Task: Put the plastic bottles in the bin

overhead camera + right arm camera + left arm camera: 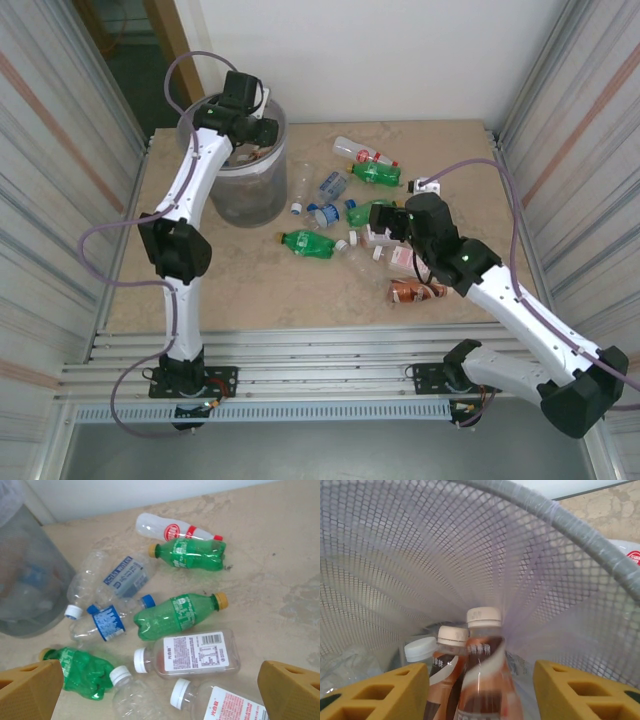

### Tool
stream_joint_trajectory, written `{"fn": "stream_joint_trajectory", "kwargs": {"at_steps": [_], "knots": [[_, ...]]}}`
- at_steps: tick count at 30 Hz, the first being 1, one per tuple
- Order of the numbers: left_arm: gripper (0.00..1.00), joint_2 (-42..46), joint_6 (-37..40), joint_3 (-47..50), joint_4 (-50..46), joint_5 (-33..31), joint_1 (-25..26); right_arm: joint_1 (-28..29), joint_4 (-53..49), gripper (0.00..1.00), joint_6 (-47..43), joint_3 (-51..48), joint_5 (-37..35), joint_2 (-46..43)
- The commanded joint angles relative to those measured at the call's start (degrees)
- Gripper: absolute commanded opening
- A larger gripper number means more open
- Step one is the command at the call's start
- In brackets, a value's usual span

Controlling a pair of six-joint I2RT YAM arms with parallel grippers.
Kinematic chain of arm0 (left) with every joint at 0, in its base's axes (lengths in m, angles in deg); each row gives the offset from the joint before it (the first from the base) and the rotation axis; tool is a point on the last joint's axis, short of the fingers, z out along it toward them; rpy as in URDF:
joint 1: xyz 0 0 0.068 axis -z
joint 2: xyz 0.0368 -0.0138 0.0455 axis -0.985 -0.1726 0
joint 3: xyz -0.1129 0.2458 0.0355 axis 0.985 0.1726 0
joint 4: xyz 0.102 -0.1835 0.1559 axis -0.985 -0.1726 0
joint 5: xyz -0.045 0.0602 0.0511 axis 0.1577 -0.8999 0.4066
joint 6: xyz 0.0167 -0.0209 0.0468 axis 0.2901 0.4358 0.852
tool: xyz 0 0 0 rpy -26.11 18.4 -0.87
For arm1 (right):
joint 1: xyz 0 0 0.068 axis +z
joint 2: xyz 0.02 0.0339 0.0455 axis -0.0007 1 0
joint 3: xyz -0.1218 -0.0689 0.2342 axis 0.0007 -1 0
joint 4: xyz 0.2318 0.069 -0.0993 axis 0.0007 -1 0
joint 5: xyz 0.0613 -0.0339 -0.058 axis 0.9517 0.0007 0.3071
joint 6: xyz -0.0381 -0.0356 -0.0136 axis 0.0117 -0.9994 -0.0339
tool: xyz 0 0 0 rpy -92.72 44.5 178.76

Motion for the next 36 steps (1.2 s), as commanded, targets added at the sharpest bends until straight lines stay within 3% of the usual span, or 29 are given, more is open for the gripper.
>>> {"fn": "stream_joint_trajectory", "kwargs": {"at_steps": [1,9,17,28,36], "knots": [[0.62,1.4,-0.8,-0.2,-1.1,1.7,-0.2,-1.9,-2.0,0.98,3.2,1.5,0.8,0.6],[0.72,7.6,-1.2,3.0,0.1,1.8,0.4,-6.6,-8.5,0.98,7.7,2.6,3.9,4.1],[0.82,18.2,1.1,12.4,5.5,-4.0,5.2,-9.9,-20.9,0.98,16.5,1.7,3.7,3.9],[0.99,38.7,-0.4,39.7,23.3,-5.0,11.9,-9.5,-27.6,0.98,37.5,-10.8,8.5,-4.6],[0.99,51.2,-10.0,62.3,41.5,1.2,13.0,-6.2,-25.2,0.98,47.4,-17.1,10.6,-6.3]]}}
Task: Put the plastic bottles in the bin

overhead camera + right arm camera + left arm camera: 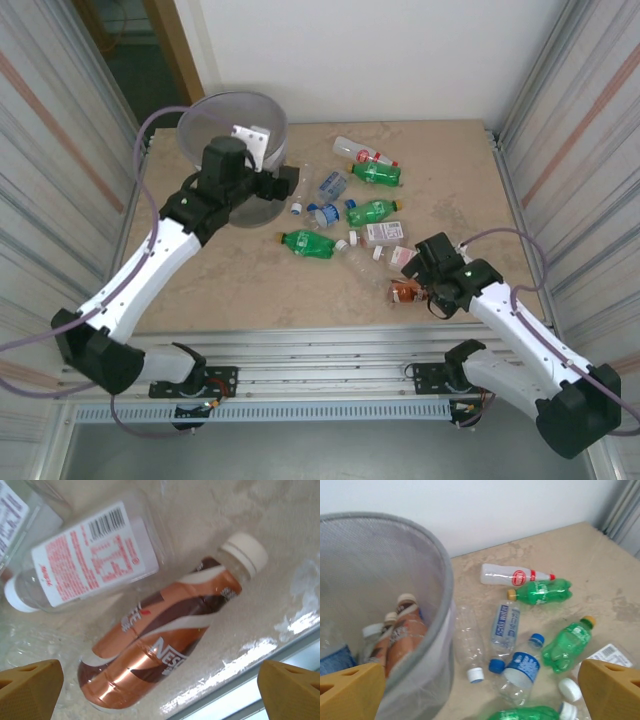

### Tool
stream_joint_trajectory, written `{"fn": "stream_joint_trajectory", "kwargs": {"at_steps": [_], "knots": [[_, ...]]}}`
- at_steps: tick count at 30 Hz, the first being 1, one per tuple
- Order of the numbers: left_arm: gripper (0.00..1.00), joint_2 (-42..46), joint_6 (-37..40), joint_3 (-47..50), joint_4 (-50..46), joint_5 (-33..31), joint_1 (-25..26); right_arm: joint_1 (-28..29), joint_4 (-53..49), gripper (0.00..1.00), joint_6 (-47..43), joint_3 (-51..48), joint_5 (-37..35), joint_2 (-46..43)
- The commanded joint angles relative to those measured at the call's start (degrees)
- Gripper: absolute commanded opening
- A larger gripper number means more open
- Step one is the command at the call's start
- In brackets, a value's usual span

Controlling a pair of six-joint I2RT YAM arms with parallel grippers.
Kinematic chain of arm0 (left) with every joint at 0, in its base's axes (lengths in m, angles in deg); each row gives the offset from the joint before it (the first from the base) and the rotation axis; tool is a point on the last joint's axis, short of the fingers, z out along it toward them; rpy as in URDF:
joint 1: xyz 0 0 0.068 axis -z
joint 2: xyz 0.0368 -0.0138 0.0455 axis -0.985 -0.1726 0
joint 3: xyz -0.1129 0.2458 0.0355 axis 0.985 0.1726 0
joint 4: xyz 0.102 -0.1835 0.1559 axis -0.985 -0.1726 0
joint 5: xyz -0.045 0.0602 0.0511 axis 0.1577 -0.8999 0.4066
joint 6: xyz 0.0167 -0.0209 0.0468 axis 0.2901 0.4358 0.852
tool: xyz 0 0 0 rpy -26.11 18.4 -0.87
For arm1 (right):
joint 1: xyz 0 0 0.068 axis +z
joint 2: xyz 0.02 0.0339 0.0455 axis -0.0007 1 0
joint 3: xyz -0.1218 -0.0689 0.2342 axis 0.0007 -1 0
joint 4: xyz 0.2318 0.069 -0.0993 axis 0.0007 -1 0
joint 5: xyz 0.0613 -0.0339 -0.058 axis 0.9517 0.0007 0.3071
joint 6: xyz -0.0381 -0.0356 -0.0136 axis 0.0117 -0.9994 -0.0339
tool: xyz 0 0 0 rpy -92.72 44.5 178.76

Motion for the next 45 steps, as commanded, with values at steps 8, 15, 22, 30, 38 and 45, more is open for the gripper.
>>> {"fn": "stream_joint_trajectory", "kwargs": {"at_steps": [8,15,22,30,38,45], "knots": [[0.99,3.9,-5.1,6.7,12.5,2.3,-0.1,1.0,4.9,0.98,8.4,-3.5,4.0,3.3],[0.99,2.8,-5.7,7.5,13.0,2.9,-0.1,1.6,8.8,0.98,8.6,-4.0,6.0,8.3],[0.99,1.8,-5.6,7.3,13.0,2.7,-0.1,1.6,11.3,0.98,8.9,-4.8,6.9,11.7],[0.99,1.6,-5.7,7.3,12.6,2.4,-0.2,1.3,14.6,0.98,10.7,-7.6,7.3,13.0],[0.99,1.6,-5.7,7.6,12.5,1.4,-0.1,0.4,15.5,0.99,10.0,-8.3,6.7,14.2],[0.99,1.6,-6.0,7.7,12.6,0.9,-0.2,0.2,17.2,0.92,9.2,-8.7,8.6,16.7]]}}
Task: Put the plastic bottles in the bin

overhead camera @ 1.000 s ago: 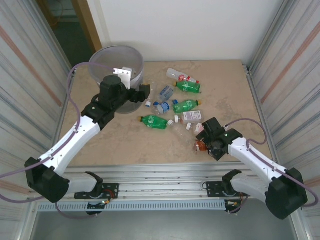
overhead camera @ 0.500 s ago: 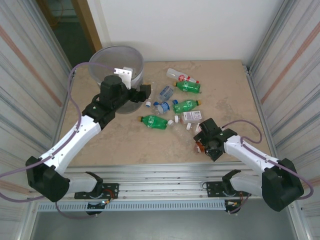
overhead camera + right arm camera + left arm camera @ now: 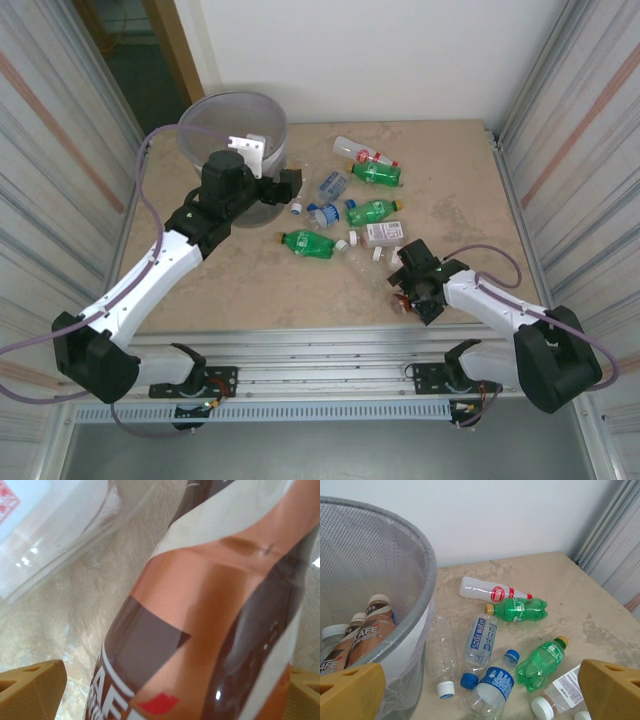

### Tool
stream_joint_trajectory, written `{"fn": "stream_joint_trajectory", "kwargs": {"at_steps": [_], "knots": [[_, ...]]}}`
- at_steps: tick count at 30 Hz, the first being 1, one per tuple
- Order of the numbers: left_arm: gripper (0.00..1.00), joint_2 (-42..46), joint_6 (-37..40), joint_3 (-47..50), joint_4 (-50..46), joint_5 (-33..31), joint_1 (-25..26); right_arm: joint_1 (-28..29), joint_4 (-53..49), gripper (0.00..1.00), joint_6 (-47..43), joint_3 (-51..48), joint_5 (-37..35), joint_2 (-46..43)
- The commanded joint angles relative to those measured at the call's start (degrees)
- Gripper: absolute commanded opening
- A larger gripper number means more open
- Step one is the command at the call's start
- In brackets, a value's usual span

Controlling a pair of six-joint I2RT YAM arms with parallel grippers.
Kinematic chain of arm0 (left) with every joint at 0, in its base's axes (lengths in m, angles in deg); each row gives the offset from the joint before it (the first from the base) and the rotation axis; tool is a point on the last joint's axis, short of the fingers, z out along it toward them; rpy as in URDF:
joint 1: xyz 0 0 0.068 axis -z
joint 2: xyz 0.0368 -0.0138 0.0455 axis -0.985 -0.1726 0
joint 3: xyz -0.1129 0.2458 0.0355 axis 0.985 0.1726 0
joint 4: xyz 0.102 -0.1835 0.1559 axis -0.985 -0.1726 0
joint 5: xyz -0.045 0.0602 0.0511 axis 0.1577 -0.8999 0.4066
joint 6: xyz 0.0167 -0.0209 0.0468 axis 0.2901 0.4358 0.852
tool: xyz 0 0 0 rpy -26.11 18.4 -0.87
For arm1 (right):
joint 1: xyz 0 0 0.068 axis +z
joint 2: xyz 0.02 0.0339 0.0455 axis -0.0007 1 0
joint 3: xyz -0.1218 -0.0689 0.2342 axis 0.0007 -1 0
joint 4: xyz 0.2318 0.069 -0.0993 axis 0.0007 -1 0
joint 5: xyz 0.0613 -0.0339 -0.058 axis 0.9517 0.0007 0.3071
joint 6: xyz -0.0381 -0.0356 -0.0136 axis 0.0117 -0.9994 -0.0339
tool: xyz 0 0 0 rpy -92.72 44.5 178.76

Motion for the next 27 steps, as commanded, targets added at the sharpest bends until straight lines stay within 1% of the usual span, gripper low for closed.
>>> {"fn": "stream_joint_trajectory", "kwargs": {"at_steps": [1,5,9,15,18,23,24,27], "knots": [[0.99,0.1,-1.0,0.4,1.4,-1.4,-0.2,-0.4,0.4,0.90,0.6,-0.9,1.4,1.3],[0.99,-0.1,-1.2,0.2,1.4,-1.4,-0.2,-0.7,0.6,0.82,0.2,-0.9,1.7,1.5],[0.99,0.0,-1.2,0.1,1.3,-1.5,-0.2,-1.3,0.4,0.71,0.0,-1.3,1.5,0.3],[0.99,0.1,-1.4,0.2,1.4,-1.7,-0.3,-2.3,-1.9,0.55,-1.4,-0.8,-0.1,-3.3],[0.99,0.2,-1.8,0.2,1.5,-1.6,-0.2,-2.6,-4.5,0.48,-2.6,0.3,-2.1,-6.1],[0.99,0.8,-2.5,0.8,2.0,-1.8,-0.2,-2.6,-11.1,0.43,-5.3,3.7,-7.8,-11.7],[0.99,1.0,-2.7,0.9,2.1,-1.7,-0.3,-2.6,-12.5,0.43,-6.0,4.6,-9.1,-14.4],[0.99,1.3,-3.0,1.0,2.5,-0.5,-0.2,-2.6,-14.2,0.41,-9.6,6.9,-13.0,-18.5]]}}
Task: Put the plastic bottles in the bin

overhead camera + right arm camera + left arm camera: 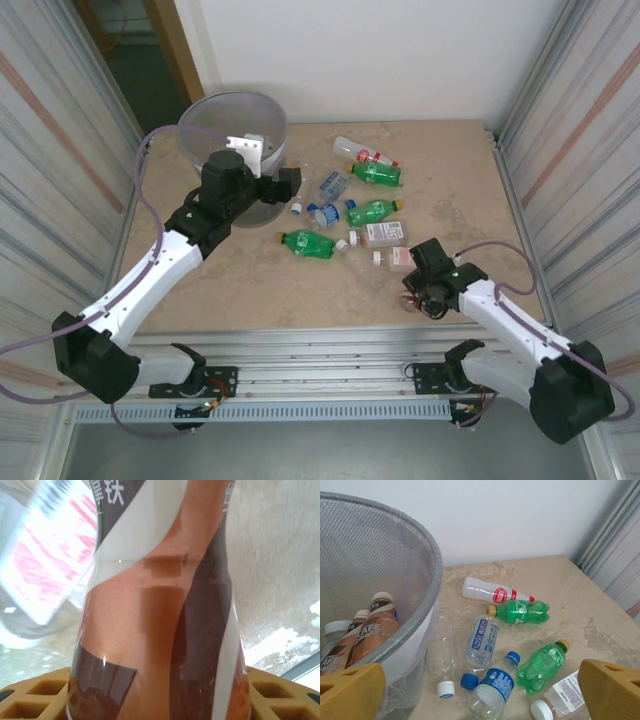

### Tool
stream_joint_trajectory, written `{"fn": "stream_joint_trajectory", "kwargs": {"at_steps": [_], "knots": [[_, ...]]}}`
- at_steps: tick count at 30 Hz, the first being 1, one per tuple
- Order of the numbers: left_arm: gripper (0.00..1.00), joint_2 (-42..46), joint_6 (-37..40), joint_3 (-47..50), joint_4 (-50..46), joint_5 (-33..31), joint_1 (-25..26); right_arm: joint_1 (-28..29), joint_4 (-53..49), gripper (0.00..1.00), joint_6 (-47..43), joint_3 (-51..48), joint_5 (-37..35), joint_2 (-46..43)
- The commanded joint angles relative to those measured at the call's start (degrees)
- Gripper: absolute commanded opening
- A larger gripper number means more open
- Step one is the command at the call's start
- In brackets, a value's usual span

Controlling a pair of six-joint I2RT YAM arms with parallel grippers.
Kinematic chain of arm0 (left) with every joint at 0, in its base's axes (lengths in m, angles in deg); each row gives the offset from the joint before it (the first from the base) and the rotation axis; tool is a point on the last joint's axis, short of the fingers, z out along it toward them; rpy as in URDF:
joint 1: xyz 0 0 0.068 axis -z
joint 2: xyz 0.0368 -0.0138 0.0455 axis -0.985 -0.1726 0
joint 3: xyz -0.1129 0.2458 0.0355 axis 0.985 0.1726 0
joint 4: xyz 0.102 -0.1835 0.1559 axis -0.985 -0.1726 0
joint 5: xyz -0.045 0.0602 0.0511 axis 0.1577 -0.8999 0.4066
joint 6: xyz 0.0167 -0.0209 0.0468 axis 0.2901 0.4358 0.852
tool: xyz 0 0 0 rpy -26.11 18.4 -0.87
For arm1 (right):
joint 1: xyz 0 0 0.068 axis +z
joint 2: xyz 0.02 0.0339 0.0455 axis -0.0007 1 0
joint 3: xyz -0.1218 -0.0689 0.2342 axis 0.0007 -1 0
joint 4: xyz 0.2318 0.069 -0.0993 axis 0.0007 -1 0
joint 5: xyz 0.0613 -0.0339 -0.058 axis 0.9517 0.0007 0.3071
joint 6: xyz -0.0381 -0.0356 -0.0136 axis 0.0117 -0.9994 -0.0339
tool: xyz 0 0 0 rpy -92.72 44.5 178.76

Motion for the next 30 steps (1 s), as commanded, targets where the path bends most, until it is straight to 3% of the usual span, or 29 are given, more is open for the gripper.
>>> {"fn": "stream_joint_trajectory", "kwargs": {"at_steps": [1,4,10,18,23,30], "knots": [[0.99,1.4,-1.3,0.5,2.2,1.0,-0.3,-0.4,-4.4,0.40,-6.0,3.6,-7.4,-4.5],[0.99,1.5,-1.9,0.0,2.0,2.6,-0.3,-0.4,0.3,0.36,-13.6,5.2,-8.8,-7.9],[0.99,1.2,-4.5,-1.1,3.4,8.6,-0.4,-0.1,18.6,0.27,-29.5,6.8,-3.1,-9.9],[0.99,-1.5,-9.4,-4.6,8.4,22.2,-0.7,3.0,39.0,0.28,-43.6,10.8,8.2,-1.2],[0.98,-5.8,-11.3,-10.8,8.6,31.6,-0.8,6.2,43.7,0.28,-52.8,16.8,13.0,5.5],[0.93,-11.6,-14.6,-17.9,9.6,42.0,-0.8,7.4,48.6,0.28,-55.7,23.0,21.6,13.3]]}}
